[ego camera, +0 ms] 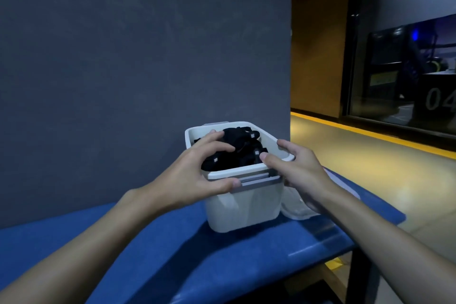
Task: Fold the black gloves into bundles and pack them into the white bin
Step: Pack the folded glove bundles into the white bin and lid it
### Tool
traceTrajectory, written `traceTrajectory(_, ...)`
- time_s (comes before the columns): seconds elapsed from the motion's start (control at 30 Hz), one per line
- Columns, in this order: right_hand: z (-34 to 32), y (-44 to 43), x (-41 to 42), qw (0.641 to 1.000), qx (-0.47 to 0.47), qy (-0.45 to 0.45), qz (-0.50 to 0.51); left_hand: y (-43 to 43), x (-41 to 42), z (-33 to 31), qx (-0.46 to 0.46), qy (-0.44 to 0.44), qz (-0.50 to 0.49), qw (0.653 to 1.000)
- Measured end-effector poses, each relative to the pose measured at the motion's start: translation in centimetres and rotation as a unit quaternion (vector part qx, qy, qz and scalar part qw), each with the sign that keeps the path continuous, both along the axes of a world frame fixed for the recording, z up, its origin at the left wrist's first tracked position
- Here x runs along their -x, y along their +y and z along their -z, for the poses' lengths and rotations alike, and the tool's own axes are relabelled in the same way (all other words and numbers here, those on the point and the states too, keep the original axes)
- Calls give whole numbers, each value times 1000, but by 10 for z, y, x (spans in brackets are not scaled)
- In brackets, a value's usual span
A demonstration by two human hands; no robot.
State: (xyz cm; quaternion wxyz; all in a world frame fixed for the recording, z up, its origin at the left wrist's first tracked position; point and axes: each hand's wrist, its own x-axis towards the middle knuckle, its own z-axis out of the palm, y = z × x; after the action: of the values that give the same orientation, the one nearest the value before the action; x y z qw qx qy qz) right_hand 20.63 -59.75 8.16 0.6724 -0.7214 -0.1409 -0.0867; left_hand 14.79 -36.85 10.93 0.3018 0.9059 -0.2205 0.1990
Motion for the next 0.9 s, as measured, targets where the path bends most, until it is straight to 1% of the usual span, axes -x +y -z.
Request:
traceTrajectory(0.1, 6, 25, 12, 1000, -9, 2, -26, 25, 18, 7, -11, 10, -20, 1000)
traceTrajectory(0.23, 10, 46, 19, 999, 4, 12, -40, 47, 29, 15, -8, 13, -33, 999)
traceTrajectory(0.47, 18, 57, 23, 999, 29, 23, -34, 57, 33, 27, -6, 24, -42, 999)
traceTrajectory(0.53, 18, 56, 24, 998, 39, 20, -35, 54, 35, 22, -38, 40, -58, 997)
traceTrajectory(0.57, 18, 53, 23, 998, 51, 12, -38, 51, 35, 18, -80, 54, -76, 992)
traceTrajectory(0.63, 19, 46, 23, 995, 83, -12, -52, 44, 36, 8, -190, 76, -126, 971)
traceTrajectory(0.67, 20, 42, 23, 993, 97, -23, -58, 39, 34, 4, -225, 80, -143, 960)
traceTrajectory(0.7, 22, 35, 22, 992, 104, -29, -61, 33, 33, -1, -239, 78, -144, 957)
traceTrajectory(0.8, 35, 10, 13, 992, 118, -20, -32, 7, 22, -7, -235, 45, -96, 966)
traceTrajectory(0.9, 61, -17, -3, 977, 209, -8, 37, -18, 4, -7, -242, 29, -48, 969)
